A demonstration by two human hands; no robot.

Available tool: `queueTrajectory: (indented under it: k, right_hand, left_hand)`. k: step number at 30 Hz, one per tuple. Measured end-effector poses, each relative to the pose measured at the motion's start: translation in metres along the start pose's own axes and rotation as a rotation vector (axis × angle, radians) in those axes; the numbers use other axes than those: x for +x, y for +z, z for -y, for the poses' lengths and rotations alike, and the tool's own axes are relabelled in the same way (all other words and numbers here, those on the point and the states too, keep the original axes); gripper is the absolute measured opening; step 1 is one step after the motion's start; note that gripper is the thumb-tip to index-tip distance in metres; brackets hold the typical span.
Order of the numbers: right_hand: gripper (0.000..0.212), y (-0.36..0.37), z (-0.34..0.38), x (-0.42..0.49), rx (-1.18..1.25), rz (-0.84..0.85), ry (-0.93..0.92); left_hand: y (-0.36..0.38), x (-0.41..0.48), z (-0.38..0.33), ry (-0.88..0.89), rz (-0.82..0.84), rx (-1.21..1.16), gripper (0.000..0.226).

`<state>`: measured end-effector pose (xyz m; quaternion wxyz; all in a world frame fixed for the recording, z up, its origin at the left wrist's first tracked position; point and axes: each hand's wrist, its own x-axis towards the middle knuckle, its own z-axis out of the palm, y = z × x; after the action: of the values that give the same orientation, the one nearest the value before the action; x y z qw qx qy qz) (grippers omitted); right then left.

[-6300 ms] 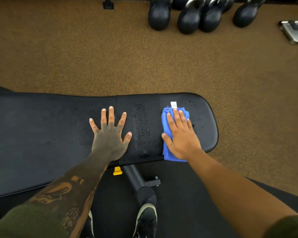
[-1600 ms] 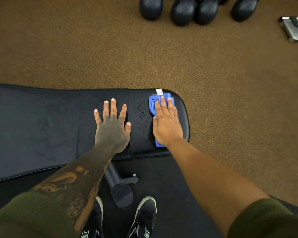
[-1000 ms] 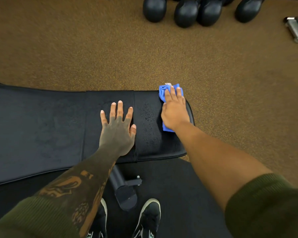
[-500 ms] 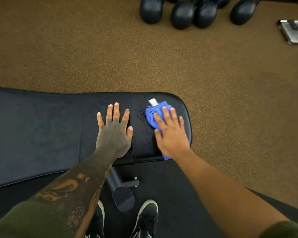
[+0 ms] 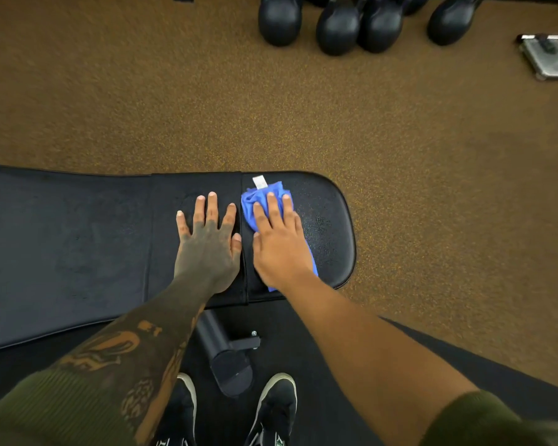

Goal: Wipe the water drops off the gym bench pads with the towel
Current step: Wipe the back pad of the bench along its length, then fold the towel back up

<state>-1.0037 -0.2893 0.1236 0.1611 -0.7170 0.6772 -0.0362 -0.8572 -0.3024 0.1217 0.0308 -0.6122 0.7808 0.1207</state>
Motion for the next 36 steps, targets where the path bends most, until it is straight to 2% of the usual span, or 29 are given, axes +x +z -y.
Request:
queueTrajectory:
  k: [3,6,13,19,25,28,32,33,34,36]
  right_hand:
    - [0.056,0.002,-0.011,-0.022,0.000,-0.001,0.006]
    - [0.055,-0.002,-0.031,-0.028,-0.007,-0.027,0.099]
    - [0.058,-0.010,-0.028,0.004,0.005,-0.034,0.250]
    - [0.072,-0.014,-0.009,0.010,0.062,0.014,0.176]
    - [0.072,-0.031,-0.002,0.007,0.240,-0.002,0.122]
    - [0.069,-0.043,0.010,0.009,0.279,-0.019,0.087]
    - [0.064,-0.058,0.037,0.013,0.368,0.001,-0.035]
    - [0.066,-0.060,0.045,0.014,0.379,0.011,-0.071]
    - [0.065,-0.062,0.052,0.015,0.399,0.017,-0.100]
    - [0.061,-0.068,0.067,0.015,0.457,0.028,-0.139]
  left_hand:
    - [0.000,-0.001,0.000,-0.006,0.005,0.001,0.060]
    - [-0.001,0.000,0.000,-0.009,0.018,0.005,0.060]
    - [-0.002,-0.001,-0.002,-0.013,0.039,-0.002,0.060]
    - [-0.009,-0.003,-0.006,-0.009,0.024,-0.041,0.058]
    - [-0.024,0.005,-0.023,0.007,-0.139,-0.240,0.053]
    - [-0.036,0.009,-0.030,-0.096,-0.214,-0.479,0.047]
    - [-0.068,0.022,-0.034,-0.555,-0.094,-1.006,0.051]
    - [-0.078,0.025,-0.032,-0.679,-0.073,-1.161,0.054]
    - [-0.082,0.027,-0.028,-0.732,-0.045,-1.398,0.057]
    - [-0.091,0.026,-0.025,-0.739,0.013,-1.850,0.056]
